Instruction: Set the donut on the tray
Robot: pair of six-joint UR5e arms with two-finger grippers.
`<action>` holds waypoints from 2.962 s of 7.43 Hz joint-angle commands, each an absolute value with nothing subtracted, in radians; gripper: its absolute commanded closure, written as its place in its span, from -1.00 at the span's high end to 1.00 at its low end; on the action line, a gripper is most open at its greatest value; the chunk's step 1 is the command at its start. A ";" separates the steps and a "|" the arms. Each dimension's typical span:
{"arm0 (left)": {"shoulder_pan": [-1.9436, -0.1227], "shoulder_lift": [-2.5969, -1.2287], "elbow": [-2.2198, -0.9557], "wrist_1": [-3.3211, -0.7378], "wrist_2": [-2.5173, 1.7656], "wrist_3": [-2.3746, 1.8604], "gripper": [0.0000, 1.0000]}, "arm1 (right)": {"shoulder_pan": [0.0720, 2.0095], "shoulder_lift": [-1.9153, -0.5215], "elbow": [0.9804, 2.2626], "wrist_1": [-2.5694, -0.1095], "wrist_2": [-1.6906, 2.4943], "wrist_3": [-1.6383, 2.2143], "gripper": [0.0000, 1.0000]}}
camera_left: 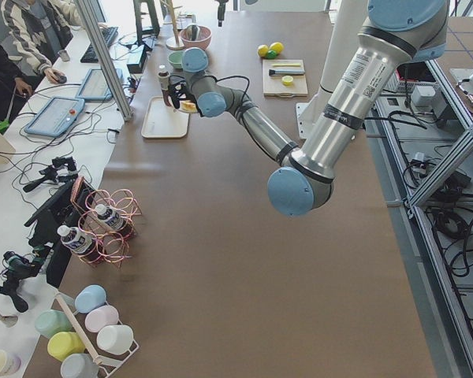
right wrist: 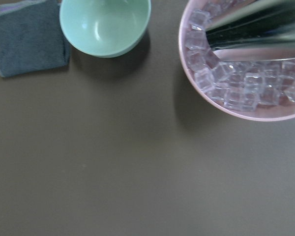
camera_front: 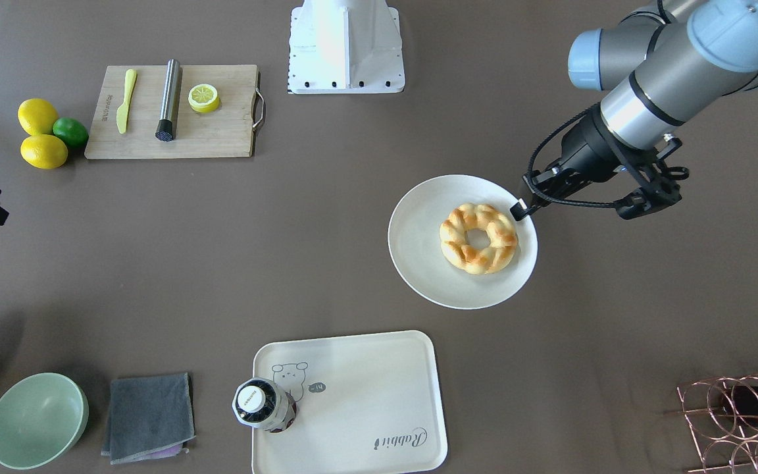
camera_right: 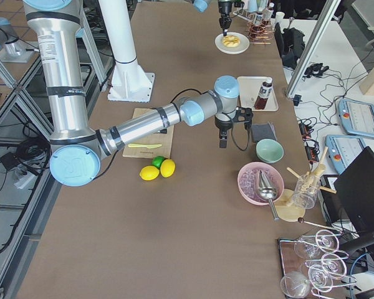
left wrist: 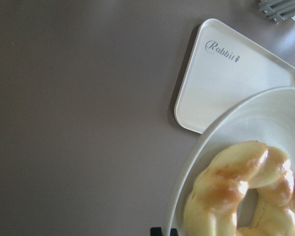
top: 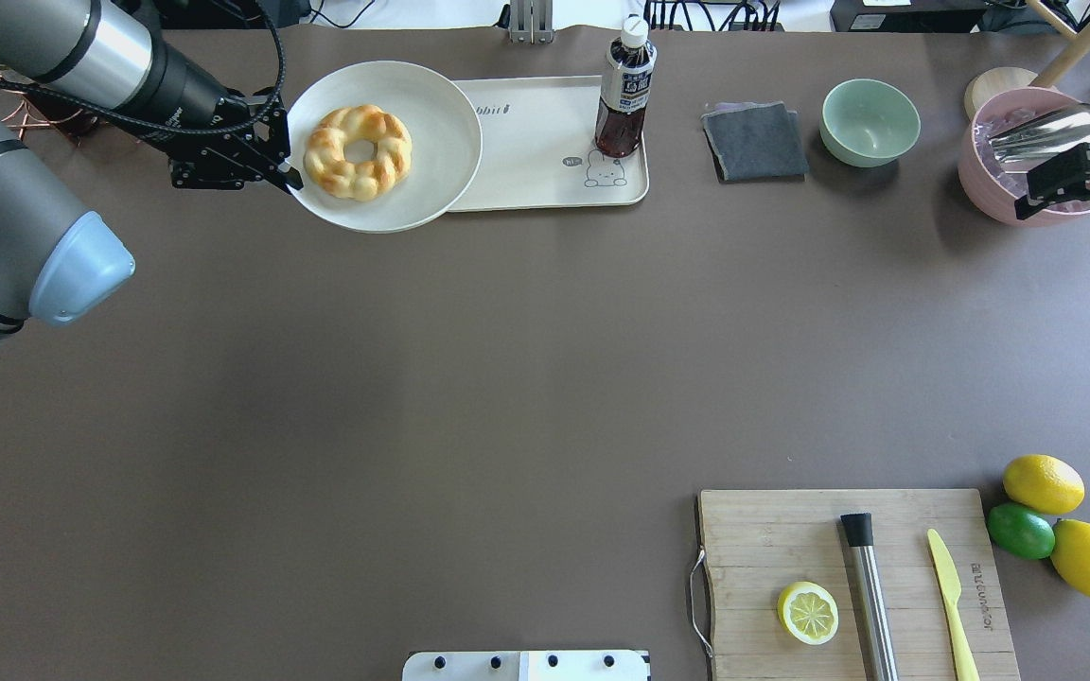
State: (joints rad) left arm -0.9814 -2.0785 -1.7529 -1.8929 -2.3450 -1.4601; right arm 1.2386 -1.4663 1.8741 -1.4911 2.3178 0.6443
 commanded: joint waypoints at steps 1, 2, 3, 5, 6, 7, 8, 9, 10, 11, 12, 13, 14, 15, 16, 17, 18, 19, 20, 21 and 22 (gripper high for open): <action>-0.956 -2.102 -1.727 -1.842 -2.335 -1.459 -1.00 | 1.282 -1.569 1.897 -1.592 2.326 0.511 1.00; -0.954 -2.103 -1.701 -1.842 -2.335 -1.460 -1.00 | 1.285 -1.628 1.926 -1.594 2.326 0.462 1.00; -0.940 -2.118 -1.668 -1.842 -2.326 -1.462 -1.00 | 1.299 -1.672 1.924 -1.595 2.327 0.380 1.00; -0.908 -2.204 -1.553 -1.847 -2.269 -1.509 -1.00 | 1.331 -1.689 1.916 -1.621 2.330 0.292 1.00; -0.904 -2.242 -1.499 -1.851 -2.267 -1.528 -1.00 | 1.338 -1.690 1.914 -1.621 2.330 0.291 1.00; -0.904 -2.296 -1.430 -1.855 -2.266 -1.534 -1.00 | 1.341 -1.689 1.913 -1.621 2.339 0.291 1.00; -0.902 -2.368 -1.334 -1.885 -2.237 -1.560 -1.00 | 1.341 -1.686 1.907 -1.621 2.341 0.291 1.00; -0.902 -2.403 -1.266 -1.935 -2.176 -1.613 -1.00 | 1.341 -1.686 1.905 -1.621 2.344 0.291 1.00; -0.902 -2.417 -1.196 -2.032 -2.168 -1.687 -1.00 | 1.341 -1.689 1.905 -1.621 2.344 0.291 1.00; -0.900 -2.449 -1.102 -2.124 -2.152 -1.736 -1.00 | 1.344 -1.689 1.904 -1.621 2.344 0.291 1.00; -0.882 -2.488 -1.038 -2.155 -2.111 -1.758 -1.00 | 1.347 -1.689 1.905 -1.621 2.345 0.291 1.00; -0.873 -2.514 -0.979 -2.181 -2.100 -1.762 -1.00 | 1.347 -1.690 1.904 -1.621 2.353 0.291 1.00; -0.859 -2.517 -0.935 -2.234 -2.067 -1.763 -1.00 | 1.348 -1.689 1.904 -1.621 2.356 0.291 1.00; -0.844 -2.528 -0.917 -2.247 -2.034 -1.763 -1.00 | 1.348 -1.687 1.902 -1.621 2.356 0.291 1.00; -0.838 -2.545 -0.905 -2.249 -2.033 -1.763 -1.00 | 1.348 -1.687 1.904 -1.621 2.358 0.291 1.00; -0.827 -2.552 -0.904 -2.252 -2.022 -1.761 -1.00 | 1.348 -1.684 1.904 -1.621 2.368 0.291 1.00; -0.812 -2.553 -0.902 -2.273 -1.967 -1.758 -1.00 | 1.348 -1.683 1.904 -1.621 2.373 0.291 1.00; -0.811 -2.553 -0.902 -2.275 -1.959 -1.755 -1.00 | 1.348 -1.683 1.902 -1.621 2.373 0.291 1.00; -0.811 -2.554 -0.897 -2.275 -1.959 -1.753 -1.00 | 1.350 -1.686 1.904 -1.621 2.375 0.291 1.00; -0.811 -2.554 -0.896 -2.275 -1.957 -1.752 -1.00 | 1.353 -1.687 1.904 -1.621 2.375 0.291 1.00; -0.810 -2.551 -0.891 -2.275 -1.954 -1.726 0.12 | 1.361 -1.689 1.910 -1.621 2.376 0.291 1.00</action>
State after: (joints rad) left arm -0.8121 -2.5534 -0.8970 -2.2743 -1.9593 -1.7517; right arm 1.3517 -1.6864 1.9037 -1.6214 2.3743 0.2914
